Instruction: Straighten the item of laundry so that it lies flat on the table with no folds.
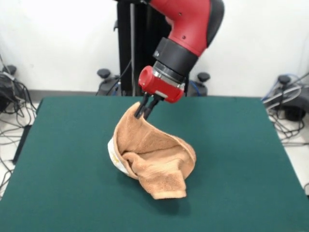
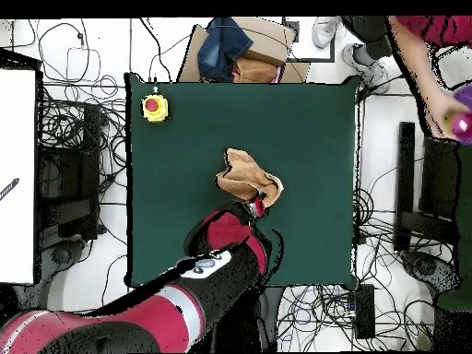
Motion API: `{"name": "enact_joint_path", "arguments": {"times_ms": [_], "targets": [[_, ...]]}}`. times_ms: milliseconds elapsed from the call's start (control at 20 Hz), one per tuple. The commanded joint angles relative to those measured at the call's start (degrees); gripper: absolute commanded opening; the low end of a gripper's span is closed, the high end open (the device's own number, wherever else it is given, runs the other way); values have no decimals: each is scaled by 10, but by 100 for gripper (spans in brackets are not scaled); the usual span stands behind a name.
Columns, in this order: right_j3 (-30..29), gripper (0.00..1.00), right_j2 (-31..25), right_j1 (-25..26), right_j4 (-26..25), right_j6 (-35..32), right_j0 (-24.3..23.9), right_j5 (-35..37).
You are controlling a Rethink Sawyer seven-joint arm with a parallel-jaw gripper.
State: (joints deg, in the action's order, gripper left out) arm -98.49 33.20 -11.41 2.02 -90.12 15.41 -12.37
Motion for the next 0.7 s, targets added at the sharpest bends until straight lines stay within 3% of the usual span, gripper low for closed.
{"name": "enact_joint_path", "arguments": {"times_ms": [50, 350, 700], "targets": [[-40, 0, -109, -58, -49, -71, -13, 63], [-56, 0, -143, -98, -103, -36, -51, 113], [-94, 0, -183, -187, -161, -8, -101, 188]]}}
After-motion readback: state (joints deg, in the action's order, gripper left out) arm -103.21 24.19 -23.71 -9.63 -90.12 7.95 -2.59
